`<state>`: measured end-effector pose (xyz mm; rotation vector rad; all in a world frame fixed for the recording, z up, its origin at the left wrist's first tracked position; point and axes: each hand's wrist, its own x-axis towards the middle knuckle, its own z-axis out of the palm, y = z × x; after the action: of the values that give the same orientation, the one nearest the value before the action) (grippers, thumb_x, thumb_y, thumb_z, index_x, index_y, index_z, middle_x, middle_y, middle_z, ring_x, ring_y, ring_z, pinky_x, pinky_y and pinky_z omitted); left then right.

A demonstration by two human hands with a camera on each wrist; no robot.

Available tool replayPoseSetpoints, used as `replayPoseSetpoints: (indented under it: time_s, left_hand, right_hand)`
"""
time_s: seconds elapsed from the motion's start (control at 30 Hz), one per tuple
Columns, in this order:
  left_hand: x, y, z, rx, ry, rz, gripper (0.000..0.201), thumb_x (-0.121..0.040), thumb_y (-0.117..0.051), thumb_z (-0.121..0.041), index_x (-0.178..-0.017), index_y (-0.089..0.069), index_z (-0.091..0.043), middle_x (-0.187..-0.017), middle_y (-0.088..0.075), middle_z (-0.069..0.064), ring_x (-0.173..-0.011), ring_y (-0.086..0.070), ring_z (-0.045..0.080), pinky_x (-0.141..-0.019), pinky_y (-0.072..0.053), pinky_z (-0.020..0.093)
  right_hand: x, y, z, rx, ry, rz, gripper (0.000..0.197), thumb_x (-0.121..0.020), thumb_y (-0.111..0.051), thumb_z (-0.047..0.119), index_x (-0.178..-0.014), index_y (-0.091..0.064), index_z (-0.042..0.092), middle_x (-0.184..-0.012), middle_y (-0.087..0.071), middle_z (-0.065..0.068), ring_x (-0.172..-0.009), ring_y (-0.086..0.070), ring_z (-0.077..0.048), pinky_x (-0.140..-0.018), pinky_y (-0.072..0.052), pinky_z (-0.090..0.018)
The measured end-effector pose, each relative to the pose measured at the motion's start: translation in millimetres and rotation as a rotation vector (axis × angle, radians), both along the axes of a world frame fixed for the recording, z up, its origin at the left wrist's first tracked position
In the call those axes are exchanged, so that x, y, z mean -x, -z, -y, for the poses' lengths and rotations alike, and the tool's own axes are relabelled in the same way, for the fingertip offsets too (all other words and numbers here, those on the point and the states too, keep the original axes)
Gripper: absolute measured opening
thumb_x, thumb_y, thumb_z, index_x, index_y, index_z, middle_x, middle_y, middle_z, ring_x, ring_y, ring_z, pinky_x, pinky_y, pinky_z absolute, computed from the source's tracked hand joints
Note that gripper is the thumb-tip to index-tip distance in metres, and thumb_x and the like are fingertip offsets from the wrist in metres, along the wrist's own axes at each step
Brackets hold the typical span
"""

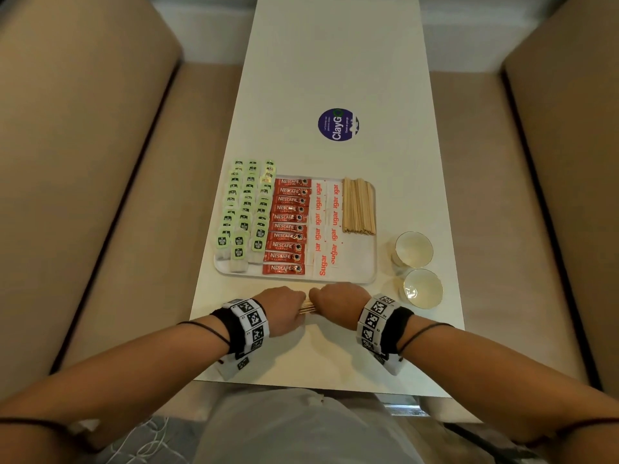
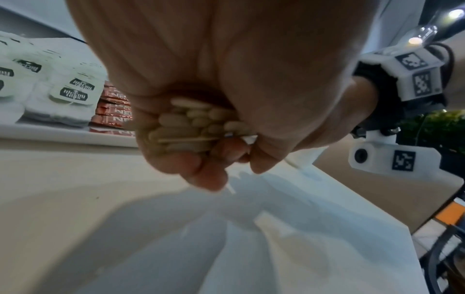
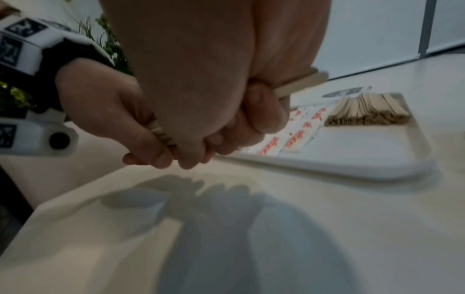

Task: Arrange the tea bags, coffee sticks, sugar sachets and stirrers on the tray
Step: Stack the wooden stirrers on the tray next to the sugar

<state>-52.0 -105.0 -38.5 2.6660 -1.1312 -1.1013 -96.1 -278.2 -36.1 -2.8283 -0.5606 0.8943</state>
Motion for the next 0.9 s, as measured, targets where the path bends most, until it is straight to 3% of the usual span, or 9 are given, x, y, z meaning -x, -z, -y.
replayPoseSetpoints:
  time_s: [0.13,0.27,0.4,0.5,0.6,0.73,0.83,0.9]
  left_hand:
    - [-10.0,-11.5,5.9,0.025,-0.074,0.001,0.029,-0.096,-0.048,-0.041,-0.093,-0.065,-0.018,-0.083,-0.063,0.001,-0.074,-0.059,0.022,-0.066,-0.048,0.032]
    - [-22.5,-22.4,7.8,0.059,-0.066,-0.028,0.028,-0.1,-0.044,-0.038,-0.095,-0.064,-0.018,-0.087,-0.065,0.003,-0.078,-0.062,0.023,-0.07,-0.051,0.035]
    - [-32.8,-29.2,5.3,0.11,-0.098,-0.029,0.029,-0.101,-0.043,-0.038,-0.097,-0.063,-0.017,-0.089,-0.065,0.004,-0.078,-0.061,0.024,-0.071,-0.052,0.036]
    - [-37.2,-38.3,4.3,0.133,-0.129,-0.044,0.028,-0.101,-0.043,-0.036,-0.097,-0.063,-0.016,-0.085,-0.064,0.004,-0.075,-0.061,0.025,-0.068,-0.052,0.036]
    - [-41.0,-42.3,3.2,0.195,-0.177,-0.068,0.026,-0.099,-0.044,-0.036,-0.091,-0.061,-0.018,-0.084,-0.064,0.004,-0.075,-0.061,0.025,-0.069,-0.053,0.039]
    - [-42.3,-48.7,8.9,0.238,-0.258,-0.076,0.025,-0.095,-0.051,-0.036,-0.073,-0.053,-0.024,-0.075,-0.06,0.002,-0.069,-0.06,0.024,-0.066,-0.052,0.039]
    - [-45.1,-56.9,17.7,0.284,-0.302,-0.096,0.027,-0.086,-0.046,-0.044,-0.078,-0.059,-0.021,-0.075,-0.063,0.002,-0.07,-0.062,0.022,-0.068,-0.055,0.043]
    - [-46.6,-60.8,22.9,0.293,-0.307,-0.1,0.035,-0.084,-0.042,-0.048,-0.081,-0.062,-0.019,-0.076,-0.064,0.001,-0.071,-0.063,0.021,-0.07,-0.055,0.044]
  right_hand:
    - [-10.6,-14.7,1.4,0.006,-0.009,0.057,0.023,-0.105,-0.048,0.03,-0.11,-0.058,0.01,-0.098,-0.068,-0.011,-0.083,-0.067,-0.03,-0.064,-0.045,-0.034]
    - [-18.5,-27.7,11.9,-0.08,-0.019,0.15,0.029,-0.1,-0.056,0.036,-0.118,-0.056,0.014,-0.105,-0.068,-0.007,-0.087,-0.067,-0.028,-0.074,-0.055,-0.037]
    - [-26.3,-43.6,28.5,-0.142,-0.019,0.234,0.035,-0.097,-0.058,0.048,-0.115,-0.059,0.019,-0.102,-0.068,-0.001,-0.083,-0.066,-0.023,-0.071,-0.056,-0.035]
    - [-31.3,-55.2,42.2,-0.176,0.05,0.244,0.052,-0.092,-0.049,0.069,-0.11,-0.063,0.023,-0.093,-0.067,0.005,-0.076,-0.063,-0.016,-0.066,-0.051,-0.03]
    - [-37.4,-64.0,48.9,-0.272,0.204,0.23,0.069,-0.091,-0.029,0.078,-0.107,-0.068,0.023,-0.089,-0.07,0.005,-0.075,-0.063,-0.014,-0.067,-0.054,-0.032]
    - [-43.1,-65.4,47.4,-0.57,0.534,0.222,0.078,-0.095,-0.013,0.075,-0.091,-0.063,0.016,-0.076,-0.067,0.0,-0.067,-0.064,-0.017,-0.068,-0.056,-0.042]
    - [-46.6,-72.5,30.4,-0.602,0.538,0.264,0.064,-0.1,-0.017,0.065,-0.08,-0.057,0.018,-0.07,-0.062,0.001,-0.064,-0.059,-0.017,-0.064,-0.052,-0.039]
    - [-49.3,-73.4,20.3,-0.614,0.548,0.274,0.063,-0.103,-0.02,0.059,-0.082,-0.059,0.015,-0.073,-0.064,0.001,-0.068,-0.06,-0.017,-0.066,-0.05,-0.037]
